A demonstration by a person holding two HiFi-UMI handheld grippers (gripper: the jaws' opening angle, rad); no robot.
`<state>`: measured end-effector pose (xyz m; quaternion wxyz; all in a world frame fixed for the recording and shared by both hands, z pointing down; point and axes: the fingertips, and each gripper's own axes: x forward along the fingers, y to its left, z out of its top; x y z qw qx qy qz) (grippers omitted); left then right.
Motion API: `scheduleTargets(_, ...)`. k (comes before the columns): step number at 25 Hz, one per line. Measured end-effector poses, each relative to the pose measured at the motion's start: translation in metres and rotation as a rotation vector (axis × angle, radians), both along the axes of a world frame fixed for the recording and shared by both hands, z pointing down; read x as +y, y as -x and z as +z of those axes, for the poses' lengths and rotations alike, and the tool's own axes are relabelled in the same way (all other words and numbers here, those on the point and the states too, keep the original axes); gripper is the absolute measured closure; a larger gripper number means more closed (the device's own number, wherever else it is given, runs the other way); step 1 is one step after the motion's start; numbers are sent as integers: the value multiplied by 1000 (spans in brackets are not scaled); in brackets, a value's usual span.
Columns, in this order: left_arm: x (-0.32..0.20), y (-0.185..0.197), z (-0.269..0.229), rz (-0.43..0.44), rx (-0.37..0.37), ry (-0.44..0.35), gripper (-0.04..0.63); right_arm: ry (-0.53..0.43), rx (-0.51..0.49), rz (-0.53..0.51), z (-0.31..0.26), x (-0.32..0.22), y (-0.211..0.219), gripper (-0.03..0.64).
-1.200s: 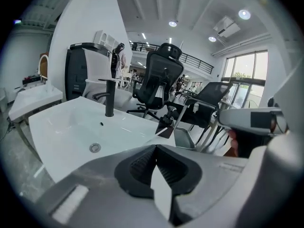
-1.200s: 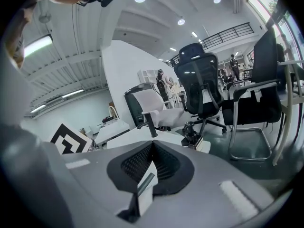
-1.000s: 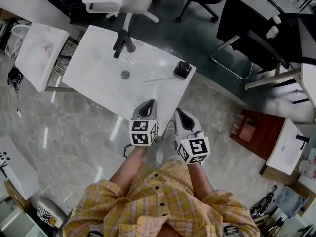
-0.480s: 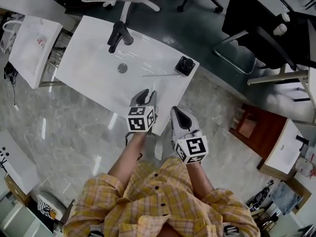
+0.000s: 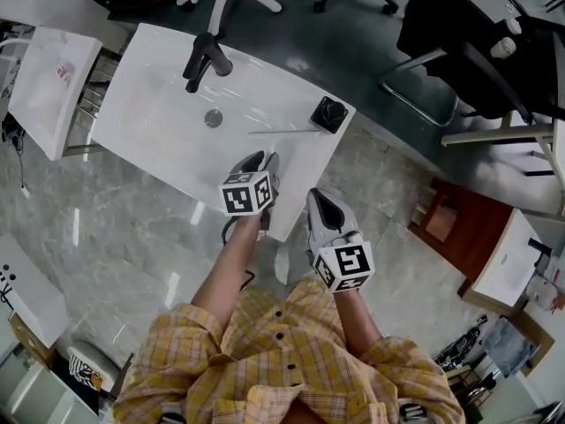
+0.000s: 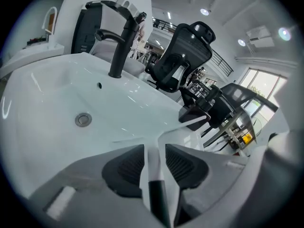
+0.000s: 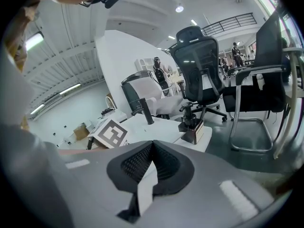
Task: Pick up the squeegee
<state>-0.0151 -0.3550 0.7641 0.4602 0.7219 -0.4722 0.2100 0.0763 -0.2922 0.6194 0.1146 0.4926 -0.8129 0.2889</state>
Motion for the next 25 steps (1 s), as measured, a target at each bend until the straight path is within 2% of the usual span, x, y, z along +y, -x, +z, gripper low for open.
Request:
scheduleTargets(4, 0, -4, 11, -8, 22, 49, 465, 8, 3, 9, 3, 2, -4, 617)
scheduleTargets(5, -1, -3, 10, -14, 18, 52, 491, 8, 3, 11, 3, 3, -5, 617)
scheduleTargets(12, 2, -2, -1, -14, -1, 41, 497, -5, 5, 28, -2, 6, -10, 617)
scheduleTargets(17, 10, -5, -13, 1, -4, 9, 499, -31, 9, 48, -11, 14, -14, 617)
scheduleTargets(25, 27, -6, -56, 50, -12, -100, 499, -79, 13, 84, -37, 41, -13, 617)
